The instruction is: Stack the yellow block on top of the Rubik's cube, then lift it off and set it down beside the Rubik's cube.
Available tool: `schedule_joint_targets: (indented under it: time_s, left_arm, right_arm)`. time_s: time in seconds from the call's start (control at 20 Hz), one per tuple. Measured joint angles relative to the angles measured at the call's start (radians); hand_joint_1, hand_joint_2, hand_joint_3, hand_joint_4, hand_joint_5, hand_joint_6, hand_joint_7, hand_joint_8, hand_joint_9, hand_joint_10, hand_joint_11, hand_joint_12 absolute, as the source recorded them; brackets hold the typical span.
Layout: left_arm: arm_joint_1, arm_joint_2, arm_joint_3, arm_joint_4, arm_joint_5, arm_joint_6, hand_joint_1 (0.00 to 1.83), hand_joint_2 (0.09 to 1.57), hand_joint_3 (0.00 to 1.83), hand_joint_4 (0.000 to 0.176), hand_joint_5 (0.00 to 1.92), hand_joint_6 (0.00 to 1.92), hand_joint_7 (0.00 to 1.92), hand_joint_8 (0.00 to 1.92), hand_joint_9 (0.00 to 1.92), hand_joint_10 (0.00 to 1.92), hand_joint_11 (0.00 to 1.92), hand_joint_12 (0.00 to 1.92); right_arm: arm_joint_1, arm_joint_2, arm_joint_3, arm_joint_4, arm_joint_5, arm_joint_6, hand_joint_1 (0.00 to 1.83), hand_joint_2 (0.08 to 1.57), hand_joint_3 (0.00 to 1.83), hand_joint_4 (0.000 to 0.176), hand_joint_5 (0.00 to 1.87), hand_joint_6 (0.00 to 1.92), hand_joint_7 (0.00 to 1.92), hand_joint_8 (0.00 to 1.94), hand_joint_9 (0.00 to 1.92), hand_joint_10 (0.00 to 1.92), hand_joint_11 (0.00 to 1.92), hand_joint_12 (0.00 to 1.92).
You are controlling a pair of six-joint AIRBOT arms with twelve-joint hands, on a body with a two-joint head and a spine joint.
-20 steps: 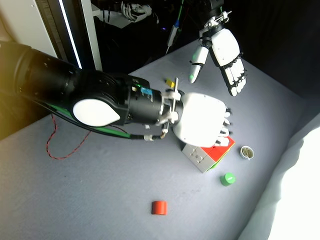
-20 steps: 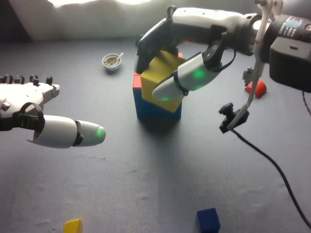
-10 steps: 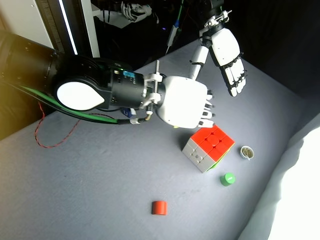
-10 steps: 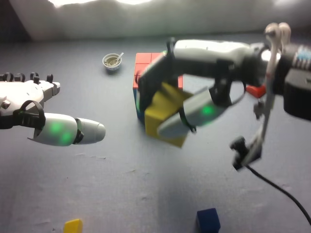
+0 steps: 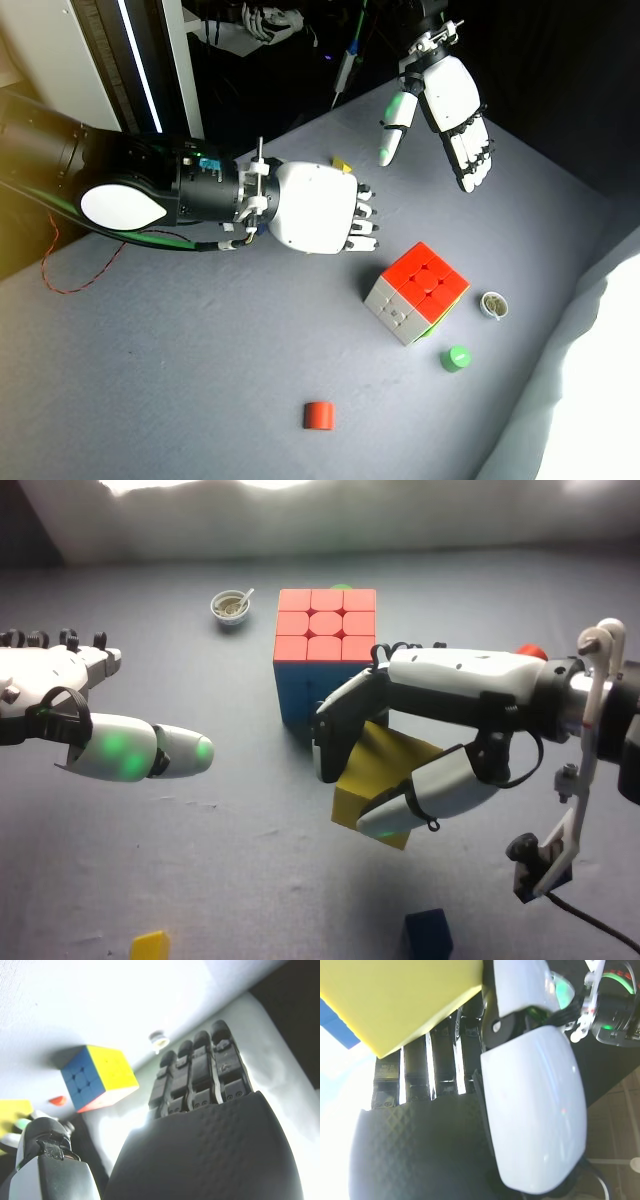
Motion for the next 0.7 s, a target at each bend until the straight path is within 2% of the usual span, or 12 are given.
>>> schedule_joint_targets:
  time_s: [0.1,0.35,0.45,0.7]
  left_arm:
    - [0.000,0.000,0.000,-0.001,0.000,0.000,0.07,0.92,0.00,0.000,0.00,0.00,0.02,0.01,0.03,0.01,0.01,0.06]
    - [-0.004,0.000,-0.001,-0.008,-0.004,0.008,0.09,0.91,0.00,0.000,0.00,0.00,0.02,0.01,0.03,0.01,0.01,0.08]
    - [-0.004,0.000,-0.001,-0.010,-0.008,0.010,0.09,0.91,0.00,0.000,0.00,0.00,0.03,0.01,0.04,0.01,0.02,0.09]
    - [-0.004,0.000,-0.001,-0.015,-0.008,0.015,0.07,0.91,0.00,0.000,0.00,0.00,0.02,0.00,0.04,0.01,0.01,0.10]
  right_arm:
    - [-0.020,-0.005,0.001,0.007,0.012,-0.007,1.35,1.20,0.00,0.000,0.74,1.20,0.92,1.22,0.67,1.49,0.20,1.76]
    - [-0.035,-0.055,0.061,0.008,0.013,-0.006,1.35,1.19,0.00,0.000,0.78,1.16,0.93,1.21,0.67,1.49,0.22,1.75]
    - [-0.046,-0.072,0.095,0.025,0.005,-0.006,1.35,1.20,0.00,0.000,0.75,1.20,0.92,1.23,0.66,1.51,0.18,1.77]
    - [-0.049,-0.090,0.101,0.026,0.005,-0.005,1.35,1.20,0.00,0.000,0.75,1.19,0.92,1.22,0.67,1.50,0.20,1.77]
